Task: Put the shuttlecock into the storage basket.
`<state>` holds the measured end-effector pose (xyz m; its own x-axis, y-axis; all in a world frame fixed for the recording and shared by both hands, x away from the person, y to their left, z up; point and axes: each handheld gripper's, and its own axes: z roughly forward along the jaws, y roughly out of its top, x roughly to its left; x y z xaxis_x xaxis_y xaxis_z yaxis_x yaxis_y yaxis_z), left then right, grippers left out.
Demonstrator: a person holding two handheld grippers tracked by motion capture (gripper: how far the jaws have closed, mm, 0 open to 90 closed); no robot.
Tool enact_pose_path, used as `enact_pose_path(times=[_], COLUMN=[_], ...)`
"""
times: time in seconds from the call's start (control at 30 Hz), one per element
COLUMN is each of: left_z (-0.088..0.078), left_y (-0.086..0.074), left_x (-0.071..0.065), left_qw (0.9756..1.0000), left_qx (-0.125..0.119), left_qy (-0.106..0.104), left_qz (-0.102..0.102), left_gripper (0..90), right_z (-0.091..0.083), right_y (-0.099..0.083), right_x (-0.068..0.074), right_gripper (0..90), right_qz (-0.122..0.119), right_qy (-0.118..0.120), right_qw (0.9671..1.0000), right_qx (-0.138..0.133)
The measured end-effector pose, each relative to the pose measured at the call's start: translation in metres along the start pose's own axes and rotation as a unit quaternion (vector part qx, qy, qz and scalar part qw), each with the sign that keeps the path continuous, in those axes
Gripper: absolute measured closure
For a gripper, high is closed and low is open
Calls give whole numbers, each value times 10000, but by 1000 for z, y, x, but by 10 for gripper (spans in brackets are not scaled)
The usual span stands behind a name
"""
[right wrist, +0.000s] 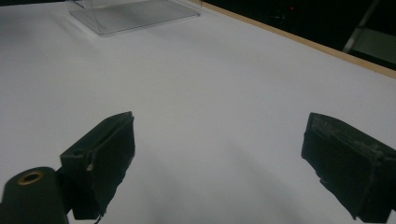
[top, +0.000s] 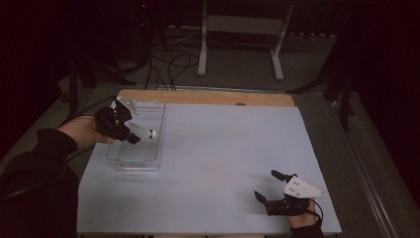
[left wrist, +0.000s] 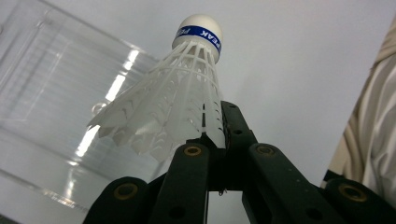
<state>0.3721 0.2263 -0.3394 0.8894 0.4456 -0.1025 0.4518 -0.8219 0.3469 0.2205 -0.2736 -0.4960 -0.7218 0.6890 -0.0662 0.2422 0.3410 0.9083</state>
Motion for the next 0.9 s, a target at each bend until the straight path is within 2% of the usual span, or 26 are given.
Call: enact_pose_path(times=[0.1, 0.4, 0.53, 0.83, 0.9], left_z=[1, 10, 21, 41, 44], left_y=[-5, -9, -12, -15, -16], left_x=[4, 9, 14, 22, 24], left_qw=[10000, 10000, 10000, 9999, 9998], left_qx=[-37, -42, -68, 38, -20], left_qy=[9, 12, -66, -106, -130], left_qz=[-65, -42, 23, -82, -143], left_gripper=[900, 899, 899, 899, 899], right_z=[0, 1, 0, 1, 1], right_y=[0, 0, 0, -1, -1], right_x=[0, 0, -1, -1, -1], right_gripper=[98, 98, 98, 98, 99], right_qz=[6, 4, 1, 12, 9], right_qy=[4, 1, -6, 9, 4], right_qw=[10000, 10000, 10000, 10000, 10000], right_qx=[7, 46, 38, 62, 62])
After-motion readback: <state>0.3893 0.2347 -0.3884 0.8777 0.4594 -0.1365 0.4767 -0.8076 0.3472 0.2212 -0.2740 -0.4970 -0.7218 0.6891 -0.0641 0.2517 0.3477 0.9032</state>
